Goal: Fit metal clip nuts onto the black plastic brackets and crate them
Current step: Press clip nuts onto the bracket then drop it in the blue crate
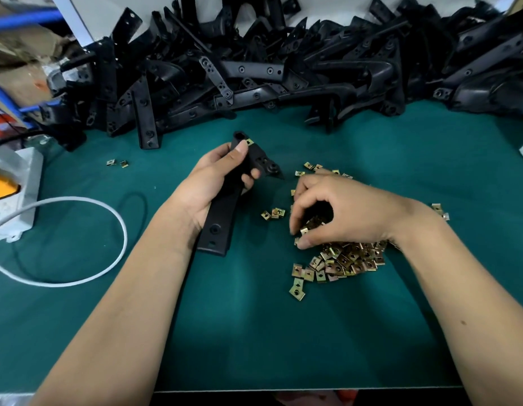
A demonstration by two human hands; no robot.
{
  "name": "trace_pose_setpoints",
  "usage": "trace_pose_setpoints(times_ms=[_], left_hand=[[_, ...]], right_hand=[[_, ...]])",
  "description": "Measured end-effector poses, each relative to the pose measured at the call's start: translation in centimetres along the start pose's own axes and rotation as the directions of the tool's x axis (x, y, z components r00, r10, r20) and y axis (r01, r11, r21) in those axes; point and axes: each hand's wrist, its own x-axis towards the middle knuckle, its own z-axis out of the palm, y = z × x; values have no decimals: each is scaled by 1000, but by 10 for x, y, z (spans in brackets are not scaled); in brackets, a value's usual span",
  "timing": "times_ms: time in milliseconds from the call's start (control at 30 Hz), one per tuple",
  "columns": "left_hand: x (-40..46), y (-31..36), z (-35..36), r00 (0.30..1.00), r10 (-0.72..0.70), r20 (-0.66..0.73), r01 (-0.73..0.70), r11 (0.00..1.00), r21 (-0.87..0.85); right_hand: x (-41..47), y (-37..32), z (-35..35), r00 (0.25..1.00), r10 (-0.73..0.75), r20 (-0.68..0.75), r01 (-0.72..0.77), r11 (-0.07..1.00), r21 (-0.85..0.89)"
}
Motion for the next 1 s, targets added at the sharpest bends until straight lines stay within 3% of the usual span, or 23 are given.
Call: trace_pose_setpoints(times_ms=[200, 367, 567, 667, 733, 800, 900, 1000], left_hand=[[-1, 0, -2, 1000, -5, 15, 6, 999, -44], [-2, 1, -2, 1000, 19, 17, -19, 1000, 4], [-2, 3, -3, 999, 36, 27, -37, 999, 33], [-2, 3, -4, 999, 44, 27, -46, 997, 68], [-2, 3, -3, 999, 45, 17, -45, 998, 39], [-2, 3, -2, 999, 36, 11, -36, 999, -8], [-3, 4, -2, 1000, 17, -10, -17, 999, -44], [-4, 4, -2, 1000, 17, -14, -17, 999, -34]], right_hand=[[2, -7, 3, 1000, -24, 0, 24, 999, -33], [6, -7, 4, 978, 55, -202, -23, 987, 157], [5, -5, 2, 930, 18, -366, 16, 996, 88], [2, -10, -1, 967, -71, -245, 87, 995, 57], [-1, -17, -1, 995, -99, 0, 98, 983, 158], [-1, -20, 3, 977, -102, 186, 80, 989, 123], [0, -21, 8, 970, -86, 228, 96, 995, -31], [1, -23, 9, 974, -51, 220, 68, 995, -69]])
